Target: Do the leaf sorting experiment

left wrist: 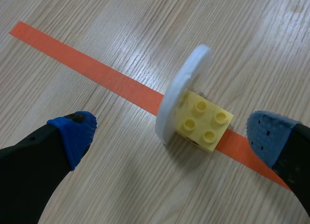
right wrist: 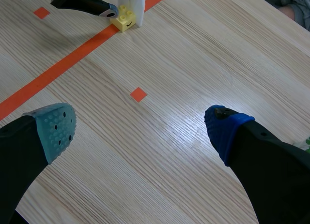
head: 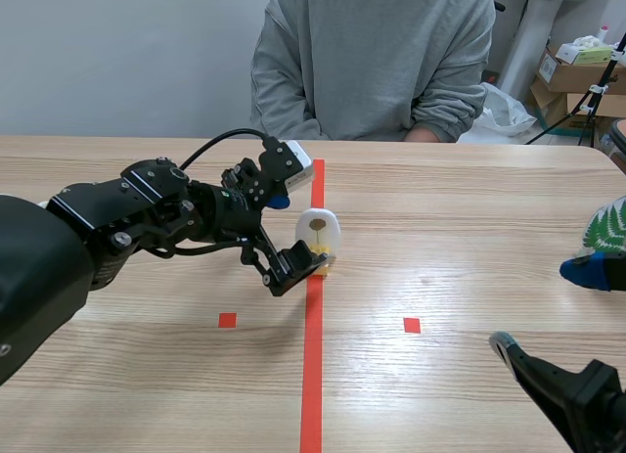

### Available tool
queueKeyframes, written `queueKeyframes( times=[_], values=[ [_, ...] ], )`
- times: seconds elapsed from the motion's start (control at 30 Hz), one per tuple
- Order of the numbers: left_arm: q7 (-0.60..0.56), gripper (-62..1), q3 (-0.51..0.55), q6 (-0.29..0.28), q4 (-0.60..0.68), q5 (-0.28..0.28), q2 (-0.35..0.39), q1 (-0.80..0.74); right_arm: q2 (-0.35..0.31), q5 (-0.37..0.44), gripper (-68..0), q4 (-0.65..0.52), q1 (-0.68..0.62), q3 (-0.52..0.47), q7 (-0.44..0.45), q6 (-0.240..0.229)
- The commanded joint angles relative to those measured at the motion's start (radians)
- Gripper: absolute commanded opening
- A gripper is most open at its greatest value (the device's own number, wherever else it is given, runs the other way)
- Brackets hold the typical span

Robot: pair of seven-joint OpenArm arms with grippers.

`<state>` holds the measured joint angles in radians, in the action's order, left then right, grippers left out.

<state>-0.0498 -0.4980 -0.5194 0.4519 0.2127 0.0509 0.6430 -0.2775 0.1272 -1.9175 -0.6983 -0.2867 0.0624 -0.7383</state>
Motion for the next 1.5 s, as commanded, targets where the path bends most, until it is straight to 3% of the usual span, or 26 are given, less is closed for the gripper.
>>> queueKeyframes(
  times=[0.0, 0.03, 0.07, 0.2, 0.27, 0.6, 0.8, 0.97, 1.13, 1.3, 1.47],
  values=[
    [-0.01, 1.4, 0.003, -0.002, 0.011, -0.01, -0.021, 0.017, -0.01, 0.014, -13.3, -0.019, 0.003, -0.013, 0.014, -0.007],
    [-0.01, 1.4, 0.003, -0.002, 0.011, -0.01, -0.023, 0.017, -0.01, 0.014, -13.3, -0.019, 0.003, -0.013, 0.014, -0.007],
    [-0.011, -2.4, 0.003, -0.002, 0.011, -0.01, -0.026, 0.017, -0.01, 0.014, -13.3, -0.019, 0.003, -0.013, 0.014, -0.007],
    [-0.011, -26.9, 0.003, 0.005, 0.011, -0.01, -0.04, 0.017, -0.01, 0.014, -13.3, -0.019, 0.003, -0.013, 0.013, -0.007],
    [-0.011, -34.7, 0.003, 0.013, 0.011, -0.01, -0.048, 0.017, -0.01, 0.014, -13.3, -0.019, 0.003, -0.013, 0.013, -0.007],
    [-0.014, -56.1, 0.003, 0.035, 0.011, -0.039, -0.056, 0.016, -0.01, 0.014, -13.3, -0.019, 0.003, -0.013, 0.014, -0.007],
    [-0.007, -56.7, 0.008, 0.03, 0.012, -0.095, -0.052, 0.017, -0.01, 0.014, -13.3, -0.019, 0.003, -0.013, 0.014, -0.007],
    [0.045, -56.7, 0.008, -0.04, 0.015, -0.199, -0.024, 0.016, -0.01, 0.014, -13.3, -0.019, 0.003, -0.013, 0.014, -0.007],
    [0.072, -56.7, 0.008, -0.175, 0.015, -0.386, 0.058, 0.016, -0.01, 0.014, -13.3, -0.019, 0.003, -0.013, 0.014, -0.007],
    [0.073, -56.7, 0.008, -0.177, 0.021, -0.582, 0.167, -0.01, -0.011, 0.014, -13.3, -0.019, 0.003, -0.013, 0.014, -0.007],
    [0.02, -56.8, 0.008, -0.177, 0.03, -0.663, 0.275, -0.067, -0.011, 0.014, -13.3, -0.019, 0.008, -0.013, 0.012, -0.007]
  ],
)
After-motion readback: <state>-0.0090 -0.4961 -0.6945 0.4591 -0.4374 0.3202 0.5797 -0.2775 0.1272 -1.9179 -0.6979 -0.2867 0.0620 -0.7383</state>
